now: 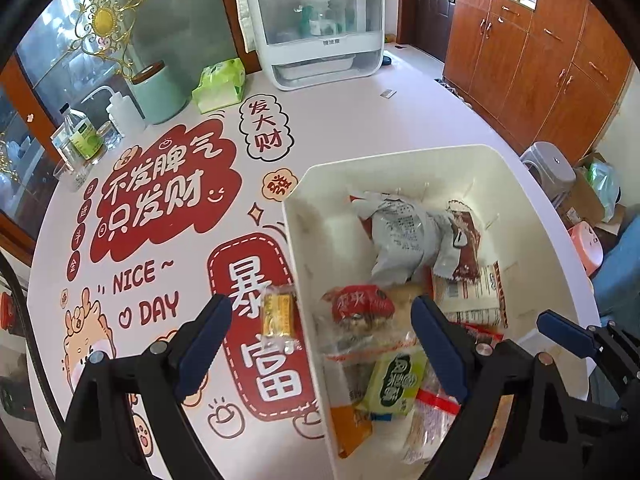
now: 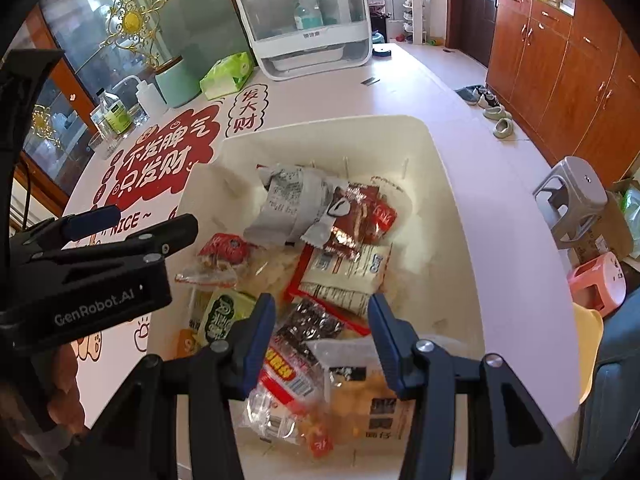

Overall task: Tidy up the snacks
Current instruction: 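Withdraw both open grippers from the tray toward the yellow snack bag, then grasp the small yellow snack bag beside the tray with the left gripper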

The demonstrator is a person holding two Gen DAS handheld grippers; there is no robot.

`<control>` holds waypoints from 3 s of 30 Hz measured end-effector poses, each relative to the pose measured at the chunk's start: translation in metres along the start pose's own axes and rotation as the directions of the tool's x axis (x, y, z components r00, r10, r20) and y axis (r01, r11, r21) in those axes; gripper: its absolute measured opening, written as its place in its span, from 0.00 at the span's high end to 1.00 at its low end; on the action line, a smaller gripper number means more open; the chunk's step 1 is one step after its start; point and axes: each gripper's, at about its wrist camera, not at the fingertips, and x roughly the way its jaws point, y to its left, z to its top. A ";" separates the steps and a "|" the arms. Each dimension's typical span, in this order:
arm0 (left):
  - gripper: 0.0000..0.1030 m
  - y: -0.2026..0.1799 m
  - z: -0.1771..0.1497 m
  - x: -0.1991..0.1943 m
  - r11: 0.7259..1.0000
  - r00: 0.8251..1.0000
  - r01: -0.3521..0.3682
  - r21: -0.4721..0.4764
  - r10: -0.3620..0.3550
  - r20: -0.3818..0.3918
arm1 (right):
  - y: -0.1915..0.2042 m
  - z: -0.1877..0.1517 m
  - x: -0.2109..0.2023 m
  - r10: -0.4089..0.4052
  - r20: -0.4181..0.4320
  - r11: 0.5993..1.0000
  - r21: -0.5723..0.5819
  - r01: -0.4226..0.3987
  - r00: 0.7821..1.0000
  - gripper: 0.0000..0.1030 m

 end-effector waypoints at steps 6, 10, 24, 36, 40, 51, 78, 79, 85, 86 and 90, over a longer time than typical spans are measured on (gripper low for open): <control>0.12 0.014 -0.013 -0.015 1.000 1.000 0.006 0.000 -0.006 0.006 | 0.015 -0.007 -0.007 -0.007 0.014 1.000 -0.004 0.007 1.000 0.52; 0.12 0.027 -0.020 -0.029 1.000 1.000 0.001 0.006 -0.001 0.014 | 0.028 -0.009 -0.015 -0.003 0.028 1.000 -0.006 0.003 1.000 0.52; 0.12 0.103 0.011 -0.126 0.994 0.985 -0.010 0.112 -0.010 0.173 | 0.084 0.000 -0.079 0.004 0.153 1.000 0.012 -0.006 0.988 0.53; 0.10 0.121 0.034 -0.103 0.924 0.984 0.023 0.381 -0.087 0.153 | 0.125 -0.004 -0.074 -0.065 0.147 0.992 0.116 0.048 0.987 0.53; 0.10 0.109 0.024 -0.056 0.859 0.990 0.065 0.509 -0.120 0.077 | 0.134 -0.014 -0.055 -0.081 0.124 0.986 0.155 0.061 0.989 0.52; 0.10 0.083 -0.005 0.069 0.654 0.956 0.288 0.700 -0.238 -0.171 | 0.140 -0.044 -0.004 -0.107 0.022 0.969 0.225 0.099 0.994 0.52; 0.34 0.062 -0.022 0.139 0.574 0.902 0.428 0.698 -0.320 -0.290 | 0.116 -0.052 0.023 -0.107 -0.033 0.923 0.368 0.112 0.994 0.53; 0.45 0.064 -0.023 0.138 0.578 0.903 0.424 0.697 -0.326 -0.280 | 0.116 -0.052 0.023 -0.107 -0.033 0.923 0.369 0.111 0.994 0.53; 0.85 0.072 -0.030 0.131 0.615 0.908 0.413 0.672 -0.337 -0.250 | 0.117 -0.054 0.020 -0.110 -0.025 0.924 0.366 0.111 0.994 0.53; 0.85 0.073 -0.031 0.130 0.623 0.910 0.408 0.668 -0.336 -0.243 | 0.118 -0.055 0.019 -0.111 -0.022 0.925 0.363 0.112 0.994 0.53; 0.86 0.077 -0.042 0.125 0.663 0.917 0.393 0.637 -0.334 -0.217 | 0.119 -0.056 0.015 -0.121 -0.009 0.928 0.354 0.117 0.993 0.53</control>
